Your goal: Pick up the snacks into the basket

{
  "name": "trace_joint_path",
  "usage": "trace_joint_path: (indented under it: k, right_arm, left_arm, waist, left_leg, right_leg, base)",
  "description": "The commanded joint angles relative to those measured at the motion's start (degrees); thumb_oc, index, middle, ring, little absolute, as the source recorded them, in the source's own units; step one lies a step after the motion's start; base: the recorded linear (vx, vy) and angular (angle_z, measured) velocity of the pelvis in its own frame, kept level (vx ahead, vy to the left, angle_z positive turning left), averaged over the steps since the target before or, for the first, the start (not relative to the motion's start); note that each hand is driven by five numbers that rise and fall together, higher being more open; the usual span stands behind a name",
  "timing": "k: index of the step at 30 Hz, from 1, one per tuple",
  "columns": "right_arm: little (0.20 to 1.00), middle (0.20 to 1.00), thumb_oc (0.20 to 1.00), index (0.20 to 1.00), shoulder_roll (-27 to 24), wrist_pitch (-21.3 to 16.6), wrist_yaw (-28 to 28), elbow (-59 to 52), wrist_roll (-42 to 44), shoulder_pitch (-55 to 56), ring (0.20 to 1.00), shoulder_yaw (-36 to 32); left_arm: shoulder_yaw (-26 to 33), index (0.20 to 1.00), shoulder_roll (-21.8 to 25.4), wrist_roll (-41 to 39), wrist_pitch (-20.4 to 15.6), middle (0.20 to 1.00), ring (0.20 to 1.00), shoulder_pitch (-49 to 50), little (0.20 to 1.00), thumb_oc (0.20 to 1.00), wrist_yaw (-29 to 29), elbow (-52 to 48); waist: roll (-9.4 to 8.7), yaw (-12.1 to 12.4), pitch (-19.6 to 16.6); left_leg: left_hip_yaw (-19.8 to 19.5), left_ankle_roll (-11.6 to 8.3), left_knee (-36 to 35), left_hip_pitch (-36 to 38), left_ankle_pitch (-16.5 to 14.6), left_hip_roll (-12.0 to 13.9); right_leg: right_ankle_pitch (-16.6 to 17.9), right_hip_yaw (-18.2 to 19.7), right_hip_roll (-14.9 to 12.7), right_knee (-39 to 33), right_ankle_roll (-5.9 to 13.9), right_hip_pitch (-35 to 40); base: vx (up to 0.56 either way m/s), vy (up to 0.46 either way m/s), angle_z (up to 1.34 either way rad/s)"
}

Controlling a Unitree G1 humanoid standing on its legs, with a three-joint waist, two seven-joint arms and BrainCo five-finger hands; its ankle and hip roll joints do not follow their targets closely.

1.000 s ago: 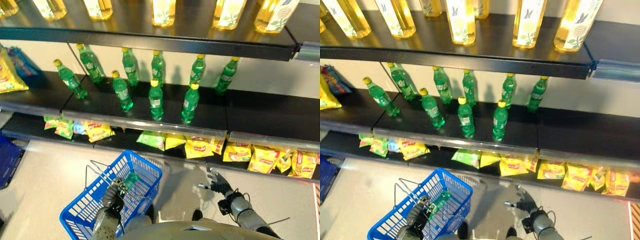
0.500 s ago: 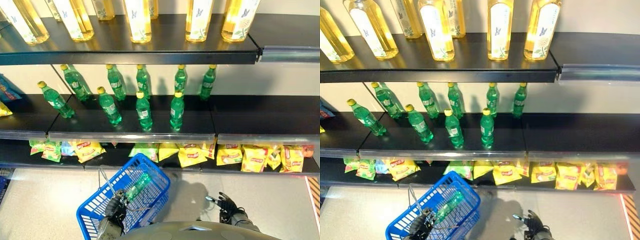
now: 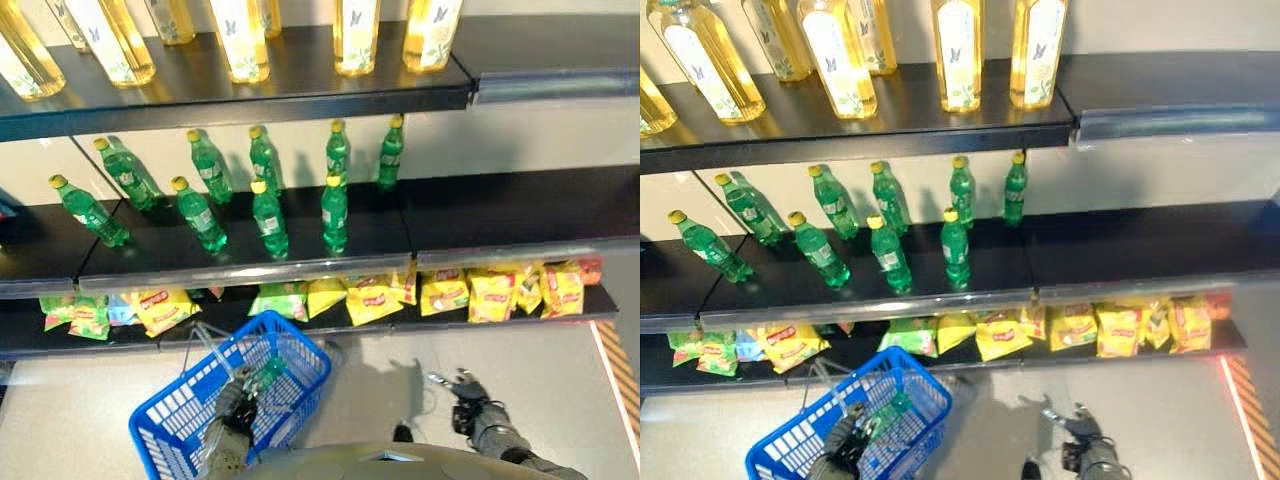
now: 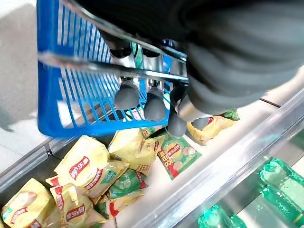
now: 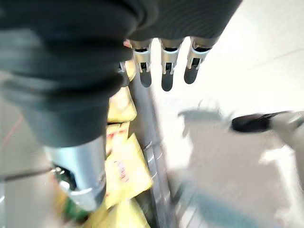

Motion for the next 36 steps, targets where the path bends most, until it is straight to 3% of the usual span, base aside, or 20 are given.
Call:
trace_joint_path:
  k: [1, 2, 3, 4, 6, 7, 8, 12, 13, 14, 15, 17, 19, 24, 25, 29, 30, 32, 33, 36]
  right_arm:
    - [1.000, 1.000, 1.000, 1.000, 1.80, -1.18, -0.81, 1.61, 1.67, -2.54, 1.000, -1.12]
    - [1.000, 1.000, 1.000, 1.000, 2.03, -1.13, -0.68, 1.26, 1.70, -2.71, 1.000, -1.15]
    - [1.000, 1.000, 1.000, 1.000, 1.87, -0.70, -0.45, 1.26, 0.98, -3.04, 1.000, -2.12]
    - [1.000, 1.000, 1.000, 1.000, 1.86, -0.72, -0.75, 1.09, 1.22, -3.38, 1.000, -2.61]
    - [1.000, 1.000, 1.000, 1.000, 2.37, -0.83, -0.51, 1.58, 1.55, -3.68, 1.000, -3.69]
    - [1.000, 1.000, 1.000, 1.000, 2.36, -0.81, -0.54, 2.50, 1.53, -3.64, 1.000, -3.85]
    - [1.000, 1.000, 1.000, 1.000, 2.77, -1.00, 0.03, 2.75, 2.42, -3.45, 1.000, -3.59]
    - [1.000, 1.000, 1.000, 1.000, 3.30, -1.39, 1.16, 2.41, 2.62, -2.64, 1.000, -2.69]
    - [1.000, 1.000, 1.000, 1.000, 3.67, -1.79, 2.11, 2.11, 3.08, -1.75, 1.000, -1.31]
    - [1.000, 1.000, 1.000, 1.000, 3.86, -1.91, 2.64, 2.12, 3.33, -1.15, 1.000, -0.49]
    - [1.000, 1.000, 1.000, 1.000, 3.86, -1.91, 2.64, 2.12, 3.33, -1.15, 1.000, -0.49]
    - [1.000, 1.000, 1.000, 1.000, 4.33, -2.52, 2.81, 3.35, 5.44, 0.87, 1.000, -0.27]
    - [1.000, 1.000, 1.000, 1.000, 4.23, -2.48, 2.57, 3.92, 6.04, 2.26, 1.000, -0.93]
    - [1.000, 1.000, 1.000, 1.000, 3.37, -2.26, 1.82, 4.82, 5.53, 2.09, 1.000, -2.57]
    - [1.000, 1.000, 1.000, 1.000, 2.61, -2.36, 1.19, 4.57, 5.90, 1.59, 1.000, -3.42]
    - [1.000, 1.000, 1.000, 1.000, 2.54, -1.79, 1.12, 5.61, 5.62, 1.78, 1.000, -3.66]
    - [1.000, 1.000, 1.000, 1.000, 2.72, -1.67, 1.05, 6.17, 6.40, 2.87, 1.000, -5.10]
    - [1.000, 1.000, 1.000, 1.000, 2.47, -1.84, 0.90, 5.95, 6.42, 3.04, 1.000, -4.92]
    - [1.000, 1.000, 1.000, 1.000, 2.28, -2.24, 0.64, 5.15, 6.84, 3.13, 1.000, -4.67]
    - [1.000, 1.000, 1.000, 1.000, 2.25, -2.53, 0.71, 4.17, 7.37, 2.94, 1.000, -4.42]
  left_arm:
    - [0.65, 0.200, 2.22, 1.59, -5.32, 0.200, 0.200, -2.52, 0.200, 0.200, -1.41, -7.15]
    - [0.65, 0.200, 2.39, 1.90, -5.03, 0.200, 0.200, -2.37, 0.200, 0.200, -1.78, -7.28]
    - [-0.01, 0.200, 2.99, 3.19, -5.18, 0.200, 0.200, -2.61, 0.200, 0.200, -2.20, -7.52]
    - [-0.02, 0.200, 3.57, 3.81, -5.38, 0.200, 0.200, -2.71, 0.200, 0.200, -2.47, -8.09]
    - [0.18, 0.200, 4.45, 6.45, -5.14, 0.200, 0.200, -2.18, 0.200, 0.200, -3.33, -8.73]
    - [-0.09, 0.200, 4.54, 7.05, -5.12, 0.200, 0.200, -1.86, 0.200, 0.200, -3.57, -8.90]
    - [-0.23, 0.200, 4.91, 7.68, -4.92, 0.200, 0.200, -1.26, 0.200, 0.200, -4.17, -9.88]
    - [0.04, 0.200, 5.75, 9.16, -4.12, 0.200, 0.200, 0.04, 0.200, 0.200, -5.11, -11.59]
    - [-0.14, 0.200, 5.52, 9.02, -3.59, 0.200, 0.200, 1.37, 0.200, 0.200, -5.43, -12.27]
    - [-0.07, 0.200, 5.36, 9.40, -3.32, 0.200, 0.200, 1.87, 0.200, 0.200, -5.66, -11.79]
    - [-0.07, 0.200, 5.36, 9.40, -3.32, 0.200, 0.200, 1.87, 0.200, 0.200, -5.67, -11.79]
    - [-0.78, 0.200, 4.69, 9.29, -2.85, 0.200, 0.200, 2.38, 0.200, 0.200, -5.62, -10.74]
    - [-0.88, 0.200, 4.01, 8.81, -3.00, 0.200, 0.200, 3.03, 0.200, 0.200, -5.91, -11.51]
    - [-2.73, 0.200, 3.22, 8.27, -2.79, 0.200, 0.200, 2.26, 0.200, 0.200, -6.11, -12.49]
    - [-2.86, 0.200, 3.25, 7.34, -2.39, 0.200, 0.200, 1.07, 0.200, 0.200, -5.86, -12.04]
    - [-2.65, 0.200, 3.21, 7.74, -2.66, 0.200, 0.200, 0.95, 0.200, 0.200, -5.65, -11.94]
    - [-2.09, 0.200, 2.63, 7.23, -2.89, 0.200, 0.200, 1.25, 0.200, 0.200, -5.07, -11.19]
    - [-1.99, 0.200, 2.43, 6.79, -3.07, 0.200, 0.200, 1.56, 0.200, 0.200, -4.72, -11.39]
    - [-2.04, 0.200, 2.26, 6.37, -3.30, 0.200, 0.200, 1.34, 0.200, 0.200, -4.64, -10.98]
    - [-2.11, 0.200, 2.37, 6.21, -3.29, 0.200, 0.200, 0.83, 0.200, 0.200, -4.63, -9.80]
  waist:
    - [-0.70, 1.05, -1.01]
    - [-0.77, 1.03, -0.88]
    - [-1.74, 1.09, -0.48]
    - [-1.91, 1.37, 0.00]
    - [-1.05, 2.63, 0.37]
    - [-0.21, 2.85, 0.30]
    - [0.69, 2.74, 0.04]
    - [1.22, 3.36, -0.42]
    - [1.13, 2.79, -0.68]
    - [0.60, 2.57, -0.95]
    - [0.64, 2.66, -1.08]
    - [-0.74, 1.12, -1.76]
    - [-1.27, 0.59, -1.96]
    - [-2.01, -0.66, -0.64]
    - [-3.53, -1.51, 0.53]
    - [-4.22, -0.84, 0.20]
    - [-3.96, -1.22, -1.26]
    - [-2.85, -1.00, -1.34]
    - [-1.75, -1.18, -1.35]
    - [-1.03, -1.42, -1.10]
  left_leg:
    - [0.09, -2.61, -4.80, -0.98, 7.52, 0.69]
    - [0.97, -2.56, -3.98, -0.75, 6.26, -0.04]
    - [2.96, -0.20, -1.79, -0.60, 2.70, -3.98]
    - [3.87, 1.07, -0.85, -1.12, 1.89, -5.74]
    - [6.18, 2.59, -2.33, -1.00, 2.51, -7.60]
    - [6.28, 3.46, -3.36, -0.36, 3.00, -8.73]
    - [6.06, 4.81, -6.06, 0.95, 4.68, -10.30]
    - [6.37, 5.91, -8.18, 1.70, 5.73, -11.68]
    - [6.13, 6.82, -8.92, 2.61, 6.23, -13.51]
    - [6.25, 6.89, -9.16, 3.00, 6.23, -14.27]
    - [6.32, 6.87, -9.16, 2.83, 6.30, -14.20]
    - [4.46, 7.15, -9.16, 2.84, 6.40, -16.05]
    - [3.56, 7.49, -9.12, 3.05, 5.92, -17.09]
    - [5.66, 5.66, 0.18, 0.14, 3.58, -17.36]
    - [12.19, 3.97, 2.52, -2.21, 3.89, -11.82]
    - [8.94, 4.02, 2.35, -2.91, 4.63, -9.35]
    - [6.49, 0.93, -3.10, -2.65, 12.28, -0.52]
    - [4.64, -0.59, -7.76, -1.19, 15.84, 3.01]
    - [2.74, -2.77, -9.16, -2.10, 18.39, 7.19]
    - [2.19, -3.95, -9.16, -2.01, 19.64, 9.32]
  right_leg:
    - [0.39, -1.06, -3.40, 0.34, 3.48, 2.44]
    - [1.85, -0.85, -4.92, 0.25, 4.32, 2.33]
    - [9.91, -0.40, -9.86, 0.31, 5.89, 0.68]
    - [13.30, -0.46, -11.44, 1.08, 5.37, -1.38]
    - [13.95, -5.86, -12.16, 3.12, 4.01, -4.29]
    - [11.91, -6.31, -10.96, 4.87, 3.20, -4.08]
    - [5.98, -4.78, -5.38, 9.01, 1.29, -4.07]
    - [0.55, -7.01, -0.63, 12.23, -0.52, -4.21]
    - [-3.42, -4.48, 6.07, 15.13, -2.57, -4.59]
    - [-4.69, -2.42, 9.01, 14.21, -3.31, -4.06]
    - [-4.48, -2.36, 9.09, 14.04, -3.34, -4.18]
    - [-5.05, 6.02, 16.44, 12.17, -5.20, -3.74]
    - [-3.74, 7.91, 17.70, 9.31, -5.87, -2.97]
    - [-2.09, 5.05, 14.64, 6.19, -5.12, -0.80]
    - [-1.93, 4.14, 12.13, 6.21, -4.65, -0.73]
    - [-2.70, 4.83, 11.28, 5.58, -4.59, 0.16]
    - [-4.49, 5.02, 9.14, 5.64, -3.40, 1.09]
    - [-5.98, 5.86, 8.81, 6.56, -3.15, 1.30]
    - [-7.43, 6.88, 7.65, 8.43, -2.41, 0.87]
    - [-8.29, 7.32, 6.19, 9.94, -1.43, 0.46]
  base:
    - [0.04, 0.553, -0.20]
    - [0.03, 0.504, -0.08]
    - [-0.01, 0.664, -0.23]
    - [-0.08, 0.706, -0.36]
    - [-0.12, 0.521, -0.78]
    - [-0.03, 0.656, -0.79]
    - [0.01, 0.496, -0.55]
    - [0.02, 0.286, -0.10]
    - [0.07, 0.242, -0.14]
    - [0.07, 0.242, -0.15]
    - [0.09, 0.132, -0.14]
    - [0.10, 0.108, -0.01]
    - [0.07, 0.033, 0.53]
    - [-0.01, 0.030, 0.43]
    - [-0.04, 0.105, 0.66]
    - [0.06, 0.104, -0.07]
    - [0.23, 0.290, 0.12]
    - [0.23, 0.434, -0.02]
    - [0.13, 0.389, -0.23]
    - [0.09, 0.379, -0.11]
